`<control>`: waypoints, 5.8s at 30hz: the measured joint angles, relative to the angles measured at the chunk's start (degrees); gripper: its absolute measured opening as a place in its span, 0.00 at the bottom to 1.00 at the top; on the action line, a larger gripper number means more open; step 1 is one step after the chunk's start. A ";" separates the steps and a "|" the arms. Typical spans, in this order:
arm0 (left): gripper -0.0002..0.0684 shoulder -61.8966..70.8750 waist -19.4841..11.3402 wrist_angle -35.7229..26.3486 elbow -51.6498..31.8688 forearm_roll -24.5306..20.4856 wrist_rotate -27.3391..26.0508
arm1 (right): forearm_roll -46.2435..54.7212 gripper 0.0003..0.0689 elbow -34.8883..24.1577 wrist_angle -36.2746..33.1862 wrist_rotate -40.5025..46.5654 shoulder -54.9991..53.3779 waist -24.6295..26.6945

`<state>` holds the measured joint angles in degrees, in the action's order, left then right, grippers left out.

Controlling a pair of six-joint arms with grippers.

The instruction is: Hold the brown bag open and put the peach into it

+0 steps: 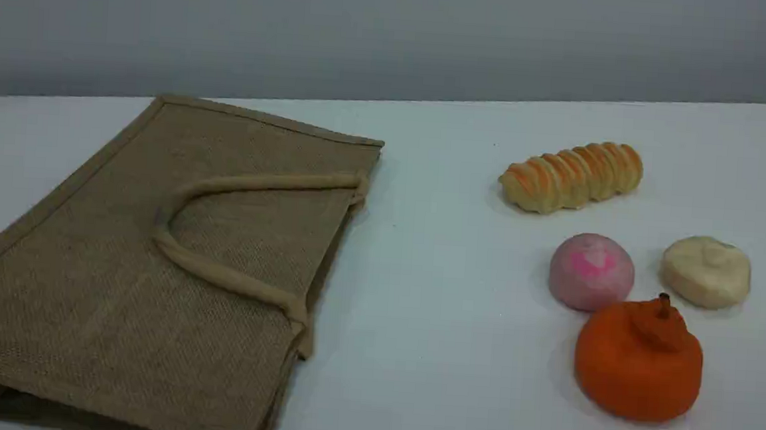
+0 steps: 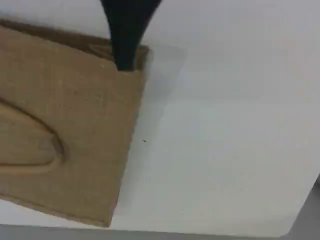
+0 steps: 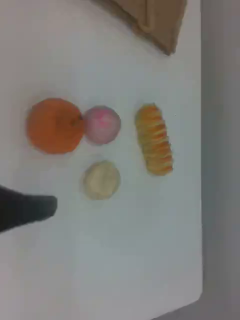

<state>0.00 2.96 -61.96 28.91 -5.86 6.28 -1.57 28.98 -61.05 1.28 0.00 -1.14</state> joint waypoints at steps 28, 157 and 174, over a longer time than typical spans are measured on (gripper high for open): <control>0.81 0.00 0.00 0.00 0.00 0.00 -0.06 | 0.00 0.62 0.00 0.00 0.00 0.00 0.00; 0.34 124.73 13.75 25.39 46.18 -7.70 10.41 | 1.90 0.62 34.91 18.79 2.73 -72.65 -3.52; 0.13 116.76 13.75 12.52 55.36 -6.85 -3.86 | 1.90 0.62 34.91 18.65 2.73 -72.65 -3.52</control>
<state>116.76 16.71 -49.44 84.27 -12.71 2.42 0.33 63.89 -42.40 4.01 -72.65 -4.67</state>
